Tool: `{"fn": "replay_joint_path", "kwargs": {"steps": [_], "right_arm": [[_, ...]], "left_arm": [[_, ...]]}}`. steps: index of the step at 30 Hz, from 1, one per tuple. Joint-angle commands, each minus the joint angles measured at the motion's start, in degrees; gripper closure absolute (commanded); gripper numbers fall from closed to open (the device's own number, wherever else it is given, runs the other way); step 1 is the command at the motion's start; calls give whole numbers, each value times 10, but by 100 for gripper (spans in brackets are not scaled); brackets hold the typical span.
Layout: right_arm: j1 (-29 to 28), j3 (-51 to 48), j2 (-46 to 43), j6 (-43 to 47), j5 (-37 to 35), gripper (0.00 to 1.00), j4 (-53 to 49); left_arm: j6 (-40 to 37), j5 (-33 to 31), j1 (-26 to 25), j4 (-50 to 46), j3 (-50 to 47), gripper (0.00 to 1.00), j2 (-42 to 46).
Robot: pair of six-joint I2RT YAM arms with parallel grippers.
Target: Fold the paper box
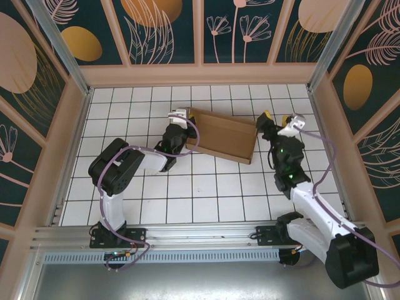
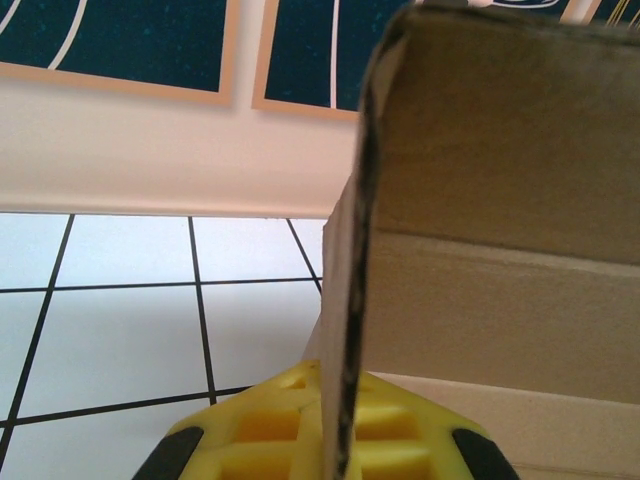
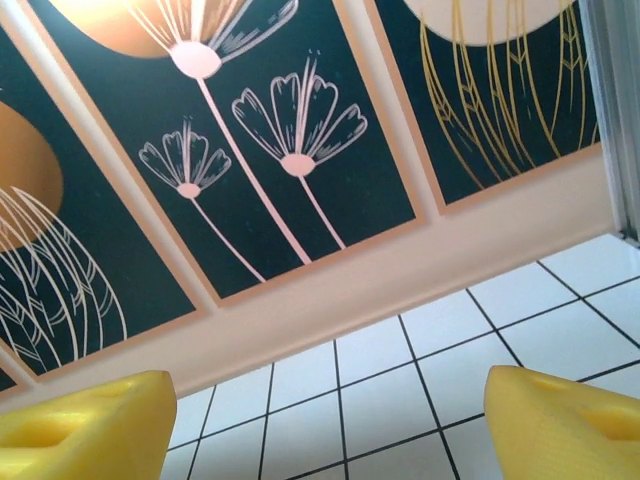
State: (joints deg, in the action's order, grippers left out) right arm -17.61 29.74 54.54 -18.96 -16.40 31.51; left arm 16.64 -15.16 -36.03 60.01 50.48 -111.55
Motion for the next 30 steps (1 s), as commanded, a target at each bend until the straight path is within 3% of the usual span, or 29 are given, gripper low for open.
{"fn": "replay_joint_path", "kwargs": {"steps": [1, 5, 9, 15, 17, 18, 19, 23, 24, 27, 30], "right_arm": [[22, 85, 66, -52, 89, 19, -124], [25, 157, 148, -42, 114, 19, -180], [27, 161, 183, -44, 137, 19, -182], [28, 126, 200, -63, 172, 19, -168], [28, 114, 202, -68, 174, 19, -164], [28, 110, 203, -69, 174, 20, -164], [28, 105, 205, -71, 173, 20, -164], [29, 94, 212, -71, 172, 20, -164], [29, 92, 215, -69, 171, 20, -164], [29, 90, 229, -66, 169, 20, -163], [28, 83, 248, -67, 166, 19, -156]], "left_arm": [[-1, 17, -4, -32, -16, 100, -19], [1, 22, -4, -25, -24, 100, -23], [7, 18, -4, -19, -41, 96, -8], [20, 51, -4, -14, -72, 66, 21], [29, 39, -4, -22, -83, 62, 34], [29, 35, -4, -14, -97, 53, 42], [30, 30, -4, -6, -111, 34, 53], [17, 38, -4, 3, -155, 22, 99], [16, 42, -4, 3, -170, 10, 115], [10, 56, -4, -3, -202, 1, 166], [-1, 85, -4, -8, -217, 1, 219]]}}
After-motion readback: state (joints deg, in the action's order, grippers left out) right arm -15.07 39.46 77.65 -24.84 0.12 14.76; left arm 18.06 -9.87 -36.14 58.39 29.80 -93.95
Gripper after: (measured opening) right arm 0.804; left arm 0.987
